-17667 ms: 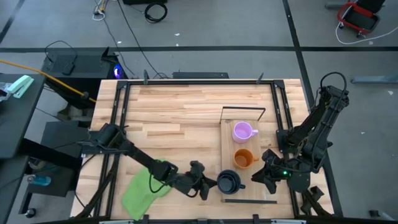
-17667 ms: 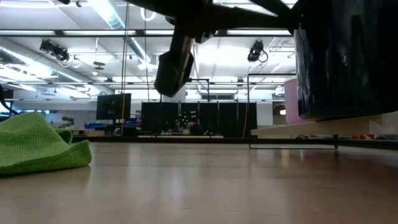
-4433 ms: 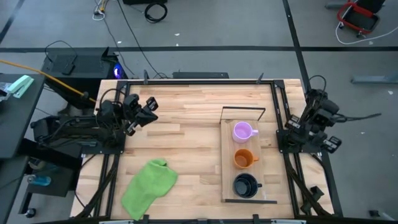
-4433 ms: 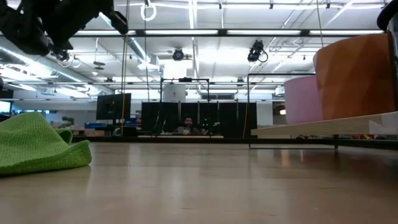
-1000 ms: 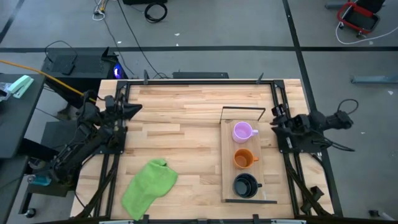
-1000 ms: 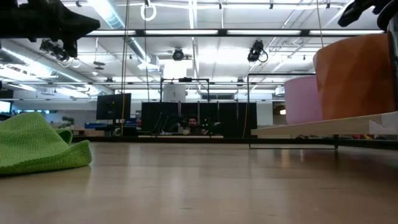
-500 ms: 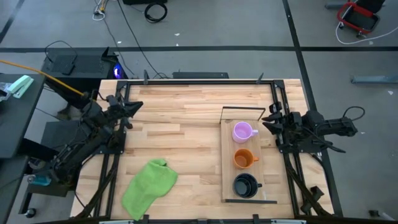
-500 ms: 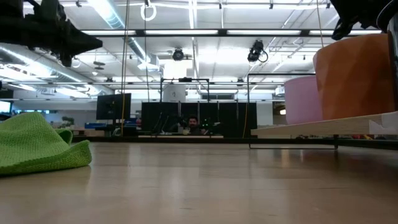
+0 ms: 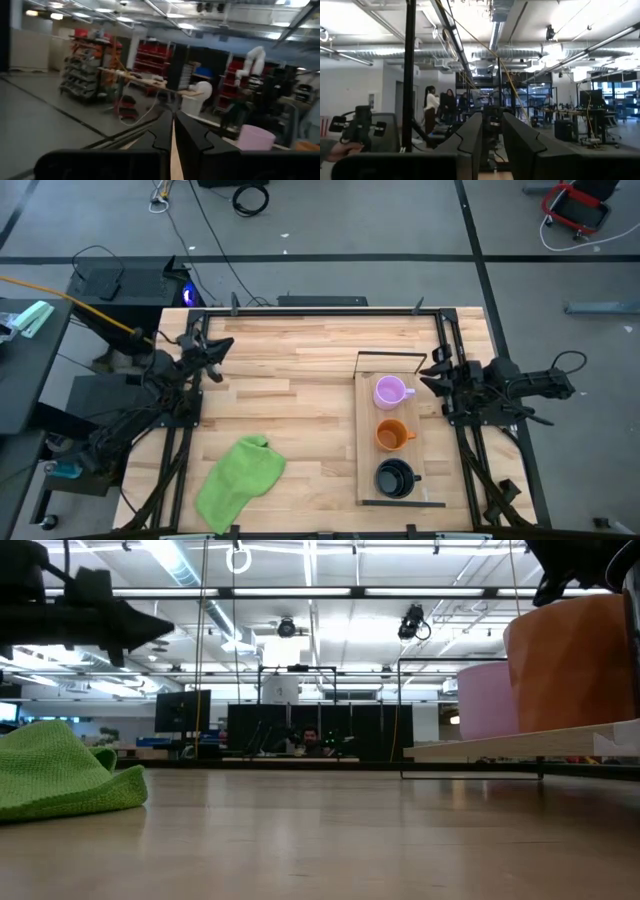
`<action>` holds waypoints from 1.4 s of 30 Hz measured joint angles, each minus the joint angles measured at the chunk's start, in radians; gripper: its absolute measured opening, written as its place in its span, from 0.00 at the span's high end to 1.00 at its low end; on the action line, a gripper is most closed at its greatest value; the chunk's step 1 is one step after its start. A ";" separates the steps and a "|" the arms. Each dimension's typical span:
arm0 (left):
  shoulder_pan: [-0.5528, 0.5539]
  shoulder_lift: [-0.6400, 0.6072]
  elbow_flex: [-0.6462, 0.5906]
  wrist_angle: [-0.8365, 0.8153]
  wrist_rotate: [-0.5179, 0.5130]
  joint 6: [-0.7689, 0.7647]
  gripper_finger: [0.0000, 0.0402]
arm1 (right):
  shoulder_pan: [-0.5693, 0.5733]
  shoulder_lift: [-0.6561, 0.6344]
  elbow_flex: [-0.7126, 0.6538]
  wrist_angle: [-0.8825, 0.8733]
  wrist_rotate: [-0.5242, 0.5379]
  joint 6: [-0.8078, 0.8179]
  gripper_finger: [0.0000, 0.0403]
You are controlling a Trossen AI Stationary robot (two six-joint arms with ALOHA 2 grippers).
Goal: Stack small to large cups/mugs on shelf
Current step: Return to Home Position
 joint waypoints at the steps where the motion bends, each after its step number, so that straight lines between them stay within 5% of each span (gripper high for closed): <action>1: 0.000 0.001 -0.001 -0.004 -0.012 0.002 0.94 | 0.000 0.000 0.000 -0.008 0.000 0.000 0.79; 13: 0.000 0.006 -0.001 -0.012 -0.049 0.091 0.91 | 0.000 0.000 0.000 -0.056 0.125 -0.023 0.79; 42: 0.000 0.006 -0.001 -0.014 -0.049 0.078 0.94 | 0.000 0.000 -0.029 -0.216 0.104 0.060 0.79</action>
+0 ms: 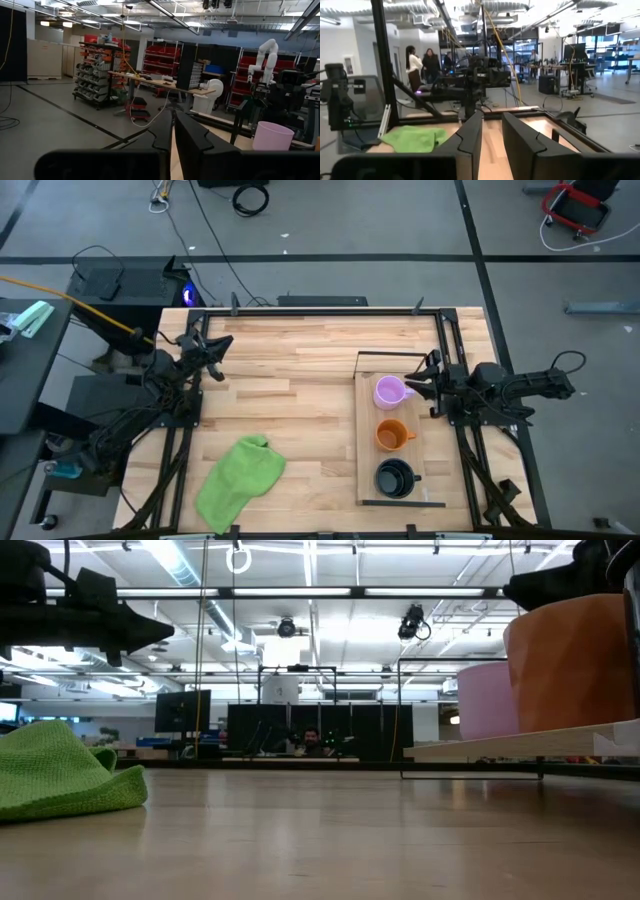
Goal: Stack small to large cups/mugs on shelf
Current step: Return to Home Position
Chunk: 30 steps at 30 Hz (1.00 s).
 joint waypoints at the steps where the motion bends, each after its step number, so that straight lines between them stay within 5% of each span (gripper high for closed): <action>1: 0.000 0.000 0.000 0.000 0.000 0.000 0.94 | 0.000 0.000 0.000 -0.004 0.000 -0.006 0.79; 30: 0.000 0.000 0.000 0.000 0.000 0.001 0.91 | 0.000 0.000 0.000 -0.102 0.000 -0.027 0.79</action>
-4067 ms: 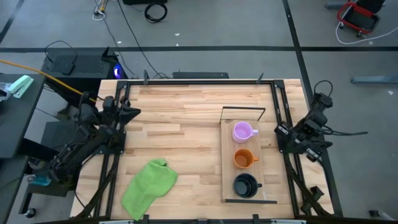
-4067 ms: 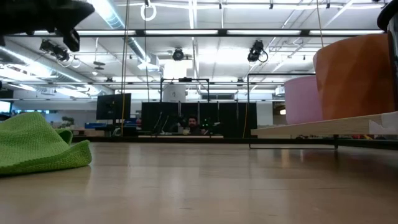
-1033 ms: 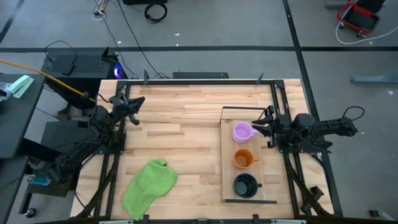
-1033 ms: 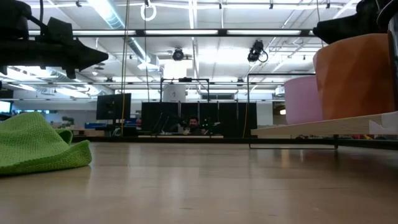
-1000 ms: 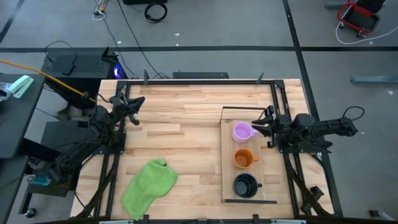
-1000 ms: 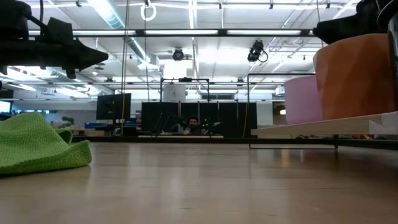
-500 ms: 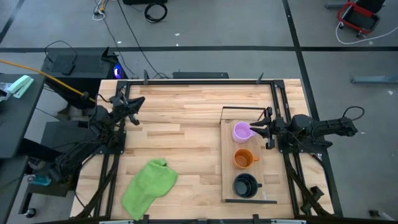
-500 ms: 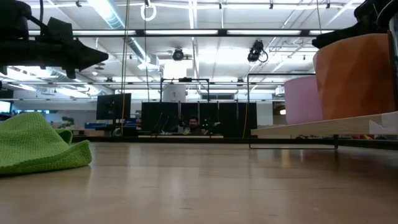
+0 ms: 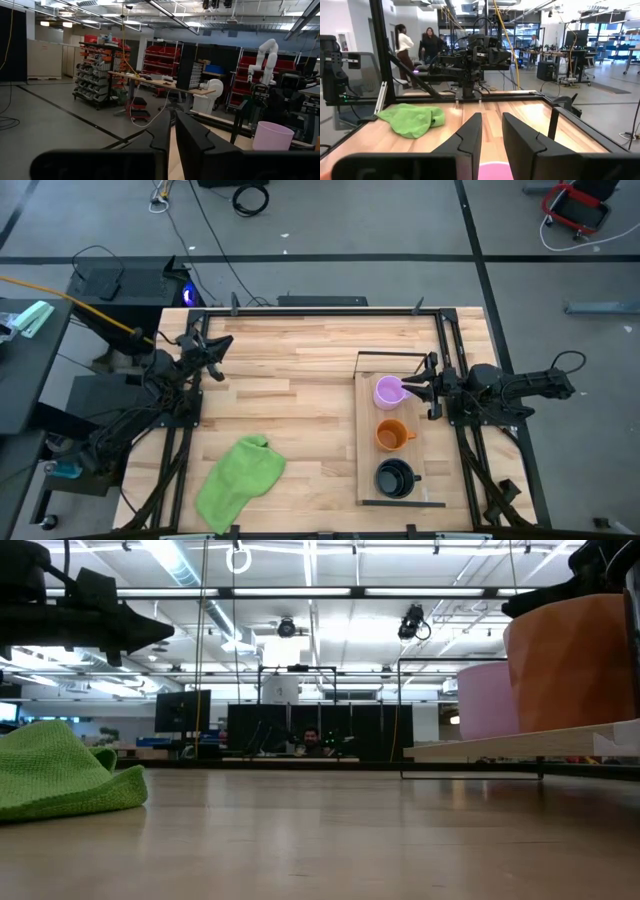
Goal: Stack small to large cups/mugs on shelf
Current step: Return to Home Position
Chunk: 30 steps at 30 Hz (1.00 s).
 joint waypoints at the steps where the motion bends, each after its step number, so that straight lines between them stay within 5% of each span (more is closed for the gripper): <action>1: 0.000 0.000 0.000 0.000 0.000 0.000 0.91 | 0.000 0.000 0.000 0.000 0.000 0.000 0.79; 30: 0.000 0.000 0.000 0.000 0.000 0.000 0.94 | 0.000 0.000 0.000 0.001 0.000 0.001 0.79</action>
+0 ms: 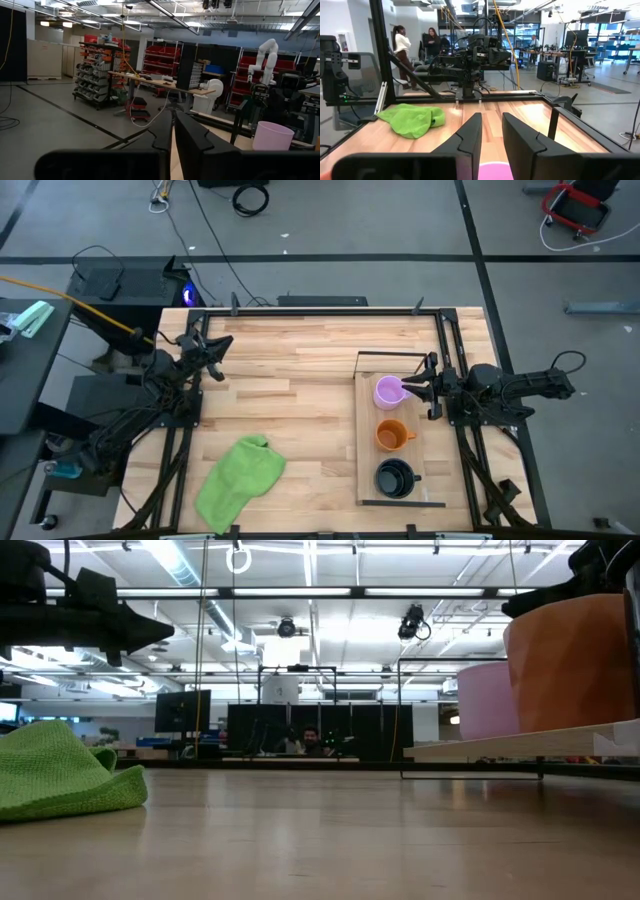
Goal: Stack small to large cups/mugs on shelf
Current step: Return to Home Position
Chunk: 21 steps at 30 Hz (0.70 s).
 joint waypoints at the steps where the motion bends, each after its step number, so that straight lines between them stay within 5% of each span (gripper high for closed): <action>1: 0.000 0.000 0.000 0.000 0.000 -0.001 0.94 | 0.000 0.000 0.000 0.000 0.000 0.000 0.79; 21: 0.000 0.000 0.000 0.000 0.000 0.000 0.94 | 0.000 0.000 0.000 0.000 0.000 0.000 0.79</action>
